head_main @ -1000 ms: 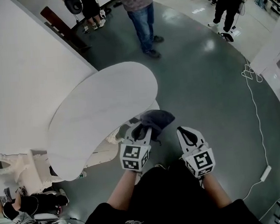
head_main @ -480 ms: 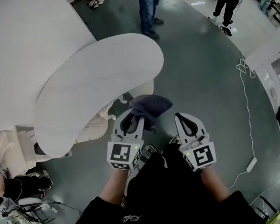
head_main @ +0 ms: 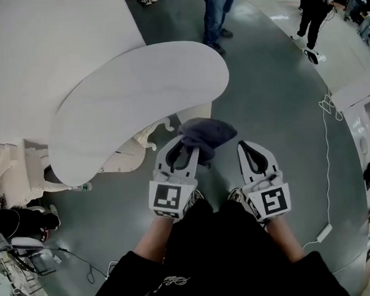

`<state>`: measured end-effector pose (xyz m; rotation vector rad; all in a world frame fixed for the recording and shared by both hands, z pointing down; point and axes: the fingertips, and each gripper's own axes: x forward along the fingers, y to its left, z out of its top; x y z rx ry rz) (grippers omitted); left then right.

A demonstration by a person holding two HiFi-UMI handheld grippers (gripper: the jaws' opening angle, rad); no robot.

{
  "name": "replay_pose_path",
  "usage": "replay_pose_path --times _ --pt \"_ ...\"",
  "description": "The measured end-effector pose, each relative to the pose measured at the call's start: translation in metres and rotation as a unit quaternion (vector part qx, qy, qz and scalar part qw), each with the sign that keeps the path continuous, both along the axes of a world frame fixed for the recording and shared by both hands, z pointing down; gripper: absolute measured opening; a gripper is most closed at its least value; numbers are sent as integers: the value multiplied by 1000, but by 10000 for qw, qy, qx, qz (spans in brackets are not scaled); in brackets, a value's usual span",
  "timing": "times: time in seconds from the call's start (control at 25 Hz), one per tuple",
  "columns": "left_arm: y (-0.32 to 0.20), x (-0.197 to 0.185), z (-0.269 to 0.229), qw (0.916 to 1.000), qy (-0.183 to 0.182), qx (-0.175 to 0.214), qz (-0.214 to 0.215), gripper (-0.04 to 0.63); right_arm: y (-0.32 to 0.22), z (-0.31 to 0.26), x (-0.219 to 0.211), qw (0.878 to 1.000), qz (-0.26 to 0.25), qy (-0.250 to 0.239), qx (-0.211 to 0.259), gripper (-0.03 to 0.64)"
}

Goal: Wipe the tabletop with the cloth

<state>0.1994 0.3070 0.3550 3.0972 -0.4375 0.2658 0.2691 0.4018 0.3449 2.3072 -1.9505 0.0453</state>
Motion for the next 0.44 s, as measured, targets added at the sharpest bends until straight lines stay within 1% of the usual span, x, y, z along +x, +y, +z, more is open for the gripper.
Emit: replay_pose_path --times 0.12,0.2,0.44 --pt "0 0 -2 10000 -39 67 39 104 0 -2 -4 10000 -67 38 42 8" --pt "2 -3 -3 9999 -77 103 35 104 1 -3 -9 9998 -105 27 160 8" --pt "3 -6 -6 10000 -66 69 -20 104 -1 0 -7 9999 -145 -3 80 8"
